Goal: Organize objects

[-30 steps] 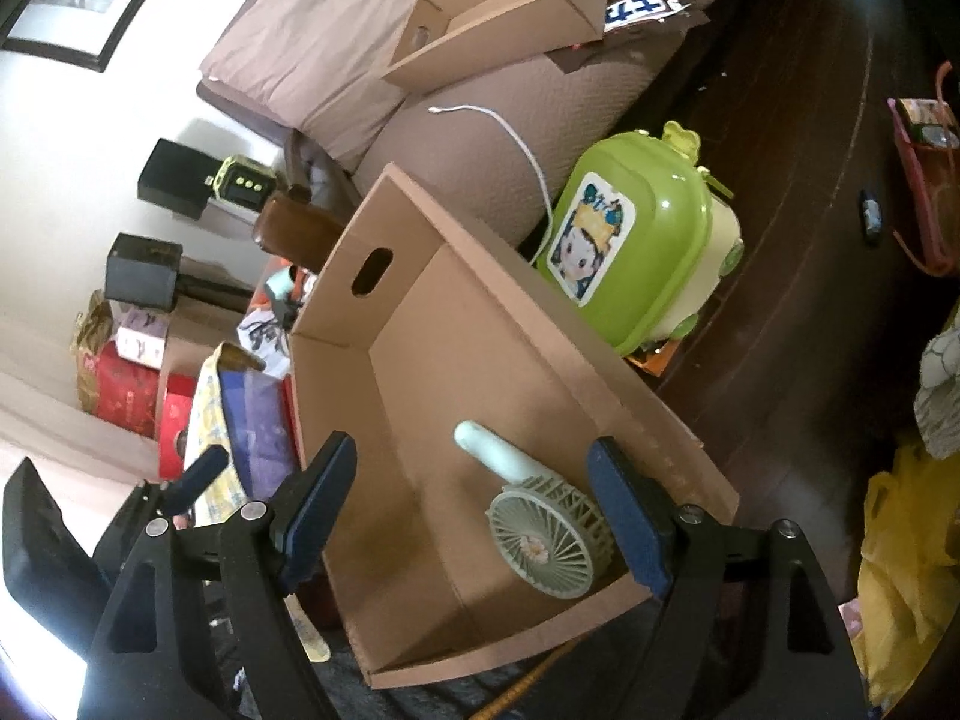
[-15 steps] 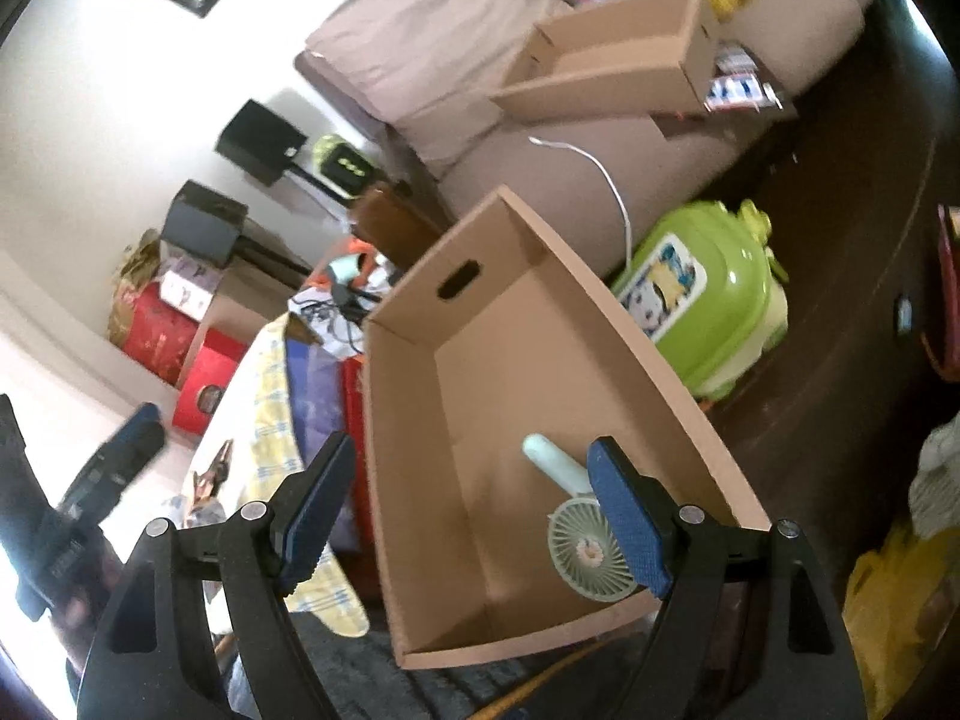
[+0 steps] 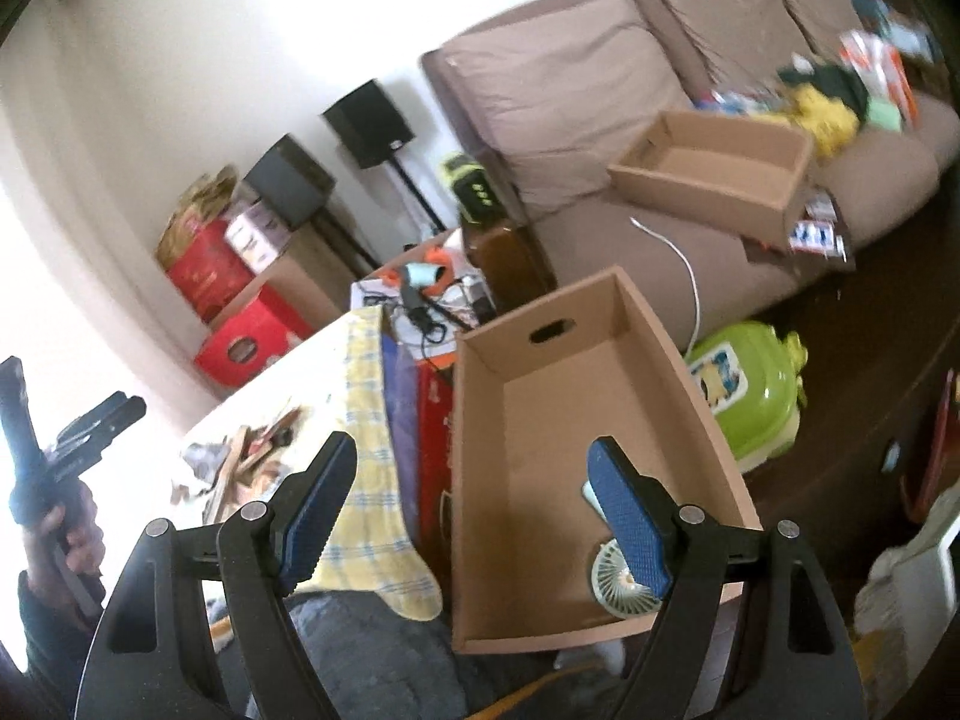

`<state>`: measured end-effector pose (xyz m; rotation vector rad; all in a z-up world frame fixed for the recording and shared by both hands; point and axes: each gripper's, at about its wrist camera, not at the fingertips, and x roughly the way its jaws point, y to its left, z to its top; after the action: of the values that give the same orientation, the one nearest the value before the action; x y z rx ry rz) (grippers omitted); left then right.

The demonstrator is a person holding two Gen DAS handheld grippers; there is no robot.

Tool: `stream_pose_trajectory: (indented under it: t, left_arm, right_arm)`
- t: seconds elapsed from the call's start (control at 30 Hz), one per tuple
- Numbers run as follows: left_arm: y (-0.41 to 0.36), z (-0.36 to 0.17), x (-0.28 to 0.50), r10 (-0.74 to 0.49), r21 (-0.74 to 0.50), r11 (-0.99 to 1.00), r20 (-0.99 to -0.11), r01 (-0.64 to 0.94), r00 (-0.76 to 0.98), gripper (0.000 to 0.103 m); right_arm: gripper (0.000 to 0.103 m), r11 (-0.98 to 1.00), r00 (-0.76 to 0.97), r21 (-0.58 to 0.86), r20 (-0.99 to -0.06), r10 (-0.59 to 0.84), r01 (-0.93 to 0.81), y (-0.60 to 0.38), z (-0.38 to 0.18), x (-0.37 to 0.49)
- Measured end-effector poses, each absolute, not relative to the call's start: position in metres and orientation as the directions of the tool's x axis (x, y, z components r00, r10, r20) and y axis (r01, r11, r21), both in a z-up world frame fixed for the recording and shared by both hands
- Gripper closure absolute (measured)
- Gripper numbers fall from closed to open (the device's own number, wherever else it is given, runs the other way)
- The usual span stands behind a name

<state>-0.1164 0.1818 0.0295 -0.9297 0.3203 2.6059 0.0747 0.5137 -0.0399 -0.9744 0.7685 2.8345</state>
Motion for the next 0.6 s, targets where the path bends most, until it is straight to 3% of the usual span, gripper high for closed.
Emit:
stream_pose_trajectory:
  t: [0.6]
  left_arm:
    - [0.007, 0.007, -0.106, 0.049, 0.049, -0.993, -0.675, -0.110, -0.736, 0.017]
  right_arm:
    - [0.019, -0.946, -0.783, 0.290, -0.618, -0.071, -0.144, 0.427, 0.016, 0.092]
